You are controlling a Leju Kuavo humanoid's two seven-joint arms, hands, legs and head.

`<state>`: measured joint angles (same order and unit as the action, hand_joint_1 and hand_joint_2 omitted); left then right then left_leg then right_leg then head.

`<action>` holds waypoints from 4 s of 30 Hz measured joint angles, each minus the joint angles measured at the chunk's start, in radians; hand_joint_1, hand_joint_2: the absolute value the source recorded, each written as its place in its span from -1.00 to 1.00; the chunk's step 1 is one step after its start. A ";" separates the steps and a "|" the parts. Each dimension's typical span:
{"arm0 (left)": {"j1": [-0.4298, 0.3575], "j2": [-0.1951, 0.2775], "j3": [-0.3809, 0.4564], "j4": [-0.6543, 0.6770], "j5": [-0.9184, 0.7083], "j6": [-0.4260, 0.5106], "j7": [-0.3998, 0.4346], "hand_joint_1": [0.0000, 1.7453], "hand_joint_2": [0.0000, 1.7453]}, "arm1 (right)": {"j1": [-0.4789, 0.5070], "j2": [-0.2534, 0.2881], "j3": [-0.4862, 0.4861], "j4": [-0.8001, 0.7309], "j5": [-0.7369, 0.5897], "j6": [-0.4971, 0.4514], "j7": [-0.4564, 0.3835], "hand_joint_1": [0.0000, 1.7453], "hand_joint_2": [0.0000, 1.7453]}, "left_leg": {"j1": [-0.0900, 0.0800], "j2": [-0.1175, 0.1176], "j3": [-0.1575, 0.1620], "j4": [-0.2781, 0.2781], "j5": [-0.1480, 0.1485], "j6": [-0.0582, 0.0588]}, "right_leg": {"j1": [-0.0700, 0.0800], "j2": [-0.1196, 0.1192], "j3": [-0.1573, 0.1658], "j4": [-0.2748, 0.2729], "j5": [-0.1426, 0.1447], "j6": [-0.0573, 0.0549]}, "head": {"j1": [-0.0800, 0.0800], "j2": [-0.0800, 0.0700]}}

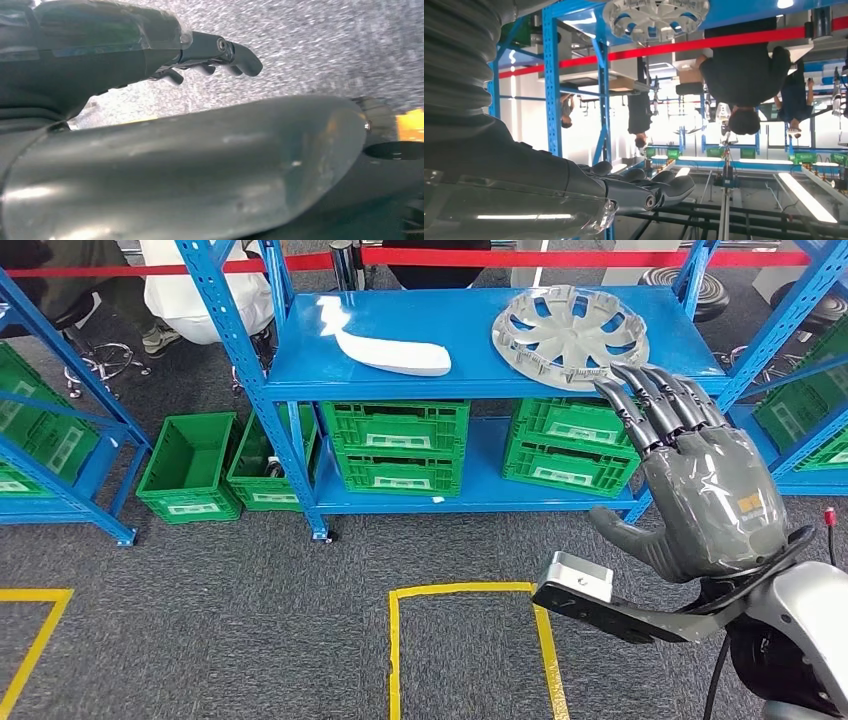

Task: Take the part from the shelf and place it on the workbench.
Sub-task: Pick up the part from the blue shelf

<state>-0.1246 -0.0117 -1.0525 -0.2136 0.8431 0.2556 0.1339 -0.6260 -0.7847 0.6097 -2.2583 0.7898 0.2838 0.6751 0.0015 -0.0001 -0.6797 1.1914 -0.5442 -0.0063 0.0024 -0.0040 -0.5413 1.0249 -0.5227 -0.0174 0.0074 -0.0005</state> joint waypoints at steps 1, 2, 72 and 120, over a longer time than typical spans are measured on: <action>0.000 0.002 0.000 0.000 0.000 0.000 0.000 -1.00 -1.00 | 0.000 0.000 0.000 0.000 -0.003 0.000 0.002 -1.00 1.00 | -0.005 0.000 0.017 -0.056 0.037 0.011 | 0.002 -0.001 0.010 -0.001 -0.007 0.001 | 0.002 0.000; 0.000 0.003 0.000 0.000 0.000 0.000 0.000 -1.00 -1.00 | 0.001 0.001 -0.001 0.000 -0.006 -0.001 0.005 -1.00 1.00 | -0.010 -0.002 0.031 -0.104 0.054 0.020 | 0.002 -0.001 0.017 -0.002 -0.013 0.004 | 0.003 0.000; -0.003 -0.007 -0.017 0.002 -0.031 -0.007 0.021 -1.00 -1.00 | 0.349 0.018 -0.529 0.244 -0.223 -0.168 0.023 -1.00 1.00 | -0.001 0.001 0.086 -0.170 0.062 0.042 | -0.014 0.003 -0.070 0.205 -0.098 0.062 | 0.002 0.000; -0.004 -0.008 -0.018 0.002 -0.037 -0.007 0.022 -1.00 -1.00 | 0.354 0.029 -0.527 0.257 -0.225 -0.161 0.023 -1.00 1.00 | 0.000 -0.001 -0.038 0.097 -0.070 -0.014 | -0.014 -0.001 -0.010 -0.030 0.031 0.004 | -0.005 0.000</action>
<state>-0.1288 -0.0200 -1.0700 -0.2121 0.8063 0.2487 0.1556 -0.2718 -0.7552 0.0830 -2.0008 0.5650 0.1224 0.6977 0.0018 -0.0012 -0.7178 1.2886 -0.6137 -0.0206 -0.0111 -0.0050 -0.5515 0.9951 -0.4918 -0.0138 0.0028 -0.0005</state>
